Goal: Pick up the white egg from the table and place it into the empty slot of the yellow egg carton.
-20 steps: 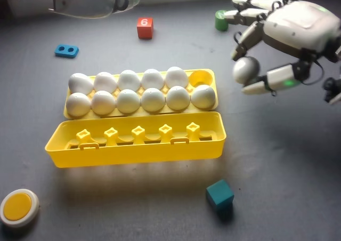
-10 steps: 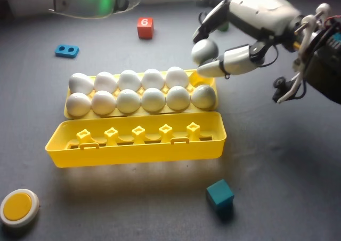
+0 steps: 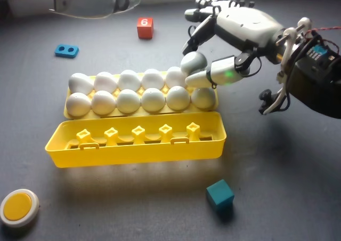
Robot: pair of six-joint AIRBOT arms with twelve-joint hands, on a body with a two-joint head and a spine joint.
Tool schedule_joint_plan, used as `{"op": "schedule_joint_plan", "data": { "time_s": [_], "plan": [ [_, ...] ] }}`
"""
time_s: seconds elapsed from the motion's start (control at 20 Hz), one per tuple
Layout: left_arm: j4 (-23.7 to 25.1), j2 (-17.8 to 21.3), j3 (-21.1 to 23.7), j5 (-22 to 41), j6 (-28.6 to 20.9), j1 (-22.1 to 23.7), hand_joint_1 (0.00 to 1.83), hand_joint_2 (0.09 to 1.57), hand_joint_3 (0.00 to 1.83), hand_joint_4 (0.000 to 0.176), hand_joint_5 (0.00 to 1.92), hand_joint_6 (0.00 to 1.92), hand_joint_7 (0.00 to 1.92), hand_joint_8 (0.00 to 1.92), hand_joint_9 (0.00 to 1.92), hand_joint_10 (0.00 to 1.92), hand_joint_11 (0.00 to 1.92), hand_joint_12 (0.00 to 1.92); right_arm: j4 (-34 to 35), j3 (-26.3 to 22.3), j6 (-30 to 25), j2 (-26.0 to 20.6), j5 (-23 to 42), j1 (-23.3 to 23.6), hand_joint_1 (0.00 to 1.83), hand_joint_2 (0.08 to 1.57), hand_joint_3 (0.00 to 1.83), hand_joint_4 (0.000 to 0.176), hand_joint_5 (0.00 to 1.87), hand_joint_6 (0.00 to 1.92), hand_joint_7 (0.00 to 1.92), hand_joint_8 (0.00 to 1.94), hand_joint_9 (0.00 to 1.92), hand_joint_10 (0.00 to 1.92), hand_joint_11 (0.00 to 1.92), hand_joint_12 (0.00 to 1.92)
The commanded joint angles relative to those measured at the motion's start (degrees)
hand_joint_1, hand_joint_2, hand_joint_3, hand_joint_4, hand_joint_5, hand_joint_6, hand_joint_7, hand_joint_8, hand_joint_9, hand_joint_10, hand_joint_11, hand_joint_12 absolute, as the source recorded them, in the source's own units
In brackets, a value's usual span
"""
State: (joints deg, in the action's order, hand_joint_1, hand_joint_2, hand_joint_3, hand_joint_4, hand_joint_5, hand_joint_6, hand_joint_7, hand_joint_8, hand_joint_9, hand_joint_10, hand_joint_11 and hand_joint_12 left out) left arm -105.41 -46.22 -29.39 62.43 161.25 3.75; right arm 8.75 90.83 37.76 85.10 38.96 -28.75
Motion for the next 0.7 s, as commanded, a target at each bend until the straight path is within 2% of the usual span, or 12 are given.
{"op": "schedule_joint_plan", "data": {
  "time_s": [0.0,0.05,0.1,0.15,0.2,0.25,0.3,0.4,0.45,0.55,0.6,0.65],
  "plan": [
    [5.9,-0.1,-0.1,-0.9,-0.1,0.5,0.0,1.18,0.0,0.0,0.05,0.0,0.03,0.0,0.0,0.0,0.0,0.0,0.2,0.1,-0.1,-0.1,7.1,0.3,1.11,1.03,0.0,0.084,1.17,0.66,0.3,0.0,0.05,0.0,0.0,0.0],
    [5.9,-0.1,-0.1,-0.9,-0.1,0.5,0.0,1.18,0.0,0.0,0.05,0.0,0.03,0.0,0.0,0.0,0.0,0.0,0.2,0.1,0.1,0.1,7.1,0.3,1.11,1.03,0.0,0.068,1.17,0.66,0.3,0.0,0.05,0.0,0.0,0.0],
    [5.9,-0.1,-0.1,-0.9,-0.1,0.5,0.0,1.18,0.0,0.0,0.08,0.01,0.07,0.02,0.02,0.01,0.0,0.0,0.2,0.1,0.3,0.3,6.9,0.3,1.11,1.03,0.0,0.065,1.17,0.66,0.3,0.0,0.05,0.0,0.0,0.0],
    [5.9,-0.1,-0.1,-0.9,-0.2,0.5,0.0,1.18,0.0,0.0,0.1,0.02,0.08,0.02,0.04,0.01,0.0,0.0,0.2,0.1,0.3,0.3,6.4,0.3,1.1,1.03,0.0,0.102,1.17,0.66,0.3,0.0,0.07,0.01,0.0,0.0],
    [5.9,-0.1,-0.1,-0.9,-0.3,0.5,0.0,1.17,0.0,0.0,0.12,0.01,0.1,0.01,0.05,0.01,0.01,0.0,0.2,0.1,0.4,0.4,6.2,0.2,1.1,1.03,0.0,0.108,1.17,0.66,0.3,0.0,0.06,0.0,0.0,0.0],
    [5.9,-0.1,-0.1,-0.9,-0.3,0.5,0.0,1.17,0.0,0.0,0.1,0.0,0.07,0.0,0.03,0.0,0.0,0.0,0.2,0.1,0.5,0.4,6.2,0.2,1.08,1.04,0.0,0.14,1.15,0.7,0.29,0.0,0.06,0.0,0.0,0.0],
    [5.9,-0.1,-0.1,-0.9,-0.3,0.5,0.0,1.18,0.0,0.0,0.1,0.0,0.07,0.0,0.03,0.0,0.0,0.0,0.2,0.1,0.5,0.3,6.2,0.1,1.08,1.04,0.0,0.147,1.14,0.71,0.29,0.0,0.06,0.0,0.0,0.0],
    [5.9,-0.1,-0.1,-0.9,-0.4,0.5,0.0,1.18,0.0,0.0,0.08,0.0,0.06,0.0,0.02,0.0,0.0,0.0,0.2,0.1,0.5,0.3,6.2,0.1,1.1,1.04,0.0,0.087,1.14,0.71,0.31,0.0,0.06,0.0,0.0,0.0],
    [5.9,-0.1,-0.1,-0.9,-0.4,0.5,0.0,1.18,0.0,0.0,0.09,0.0,0.07,0.0,0.03,0.0,0.0,0.0,0.2,0.1,0.5,0.3,6.2,0.1,1.11,1.03,0.0,0.091,1.18,0.65,0.31,0.0,0.04,0.0,0.0,0.0],
    [5.9,-0.1,-0.1,-0.9,-0.4,0.5,0.0,1.18,0.0,0.0,0.11,0.01,0.09,0.01,0.05,0.01,0.0,0.0,0.2,0.1,0.5,0.3,6.3,0.1,1.1,1.0,0.0,0.166,1.25,0.51,0.3,0.0,0.07,0.0,0.0,0.0],
    [5.9,-0.1,-0.1,-0.9,-0.4,0.5,0.0,1.17,0.0,0.0,0.12,0.02,0.1,0.01,0.06,0.01,0.0,0.0,0.2,0.1,0.5,0.3,6.3,0.0,1.09,1.0,0.0,0.174,1.24,0.53,0.26,0.0,0.06,0.0,0.0,0.0],
    [5.9,-0.1,-0.1,-0.9,-0.4,0.5,0.0,1.17,0.0,0.0,0.12,0.01,0.09,0.01,0.05,0.01,0.0,0.0,0.2,0.1,0.5,0.2,6.3,0.0,1.03,0.92,0.0,0.093,1.09,0.23,0.23,0.0,0.05,0.0,0.0,0.0]
  ]
}}
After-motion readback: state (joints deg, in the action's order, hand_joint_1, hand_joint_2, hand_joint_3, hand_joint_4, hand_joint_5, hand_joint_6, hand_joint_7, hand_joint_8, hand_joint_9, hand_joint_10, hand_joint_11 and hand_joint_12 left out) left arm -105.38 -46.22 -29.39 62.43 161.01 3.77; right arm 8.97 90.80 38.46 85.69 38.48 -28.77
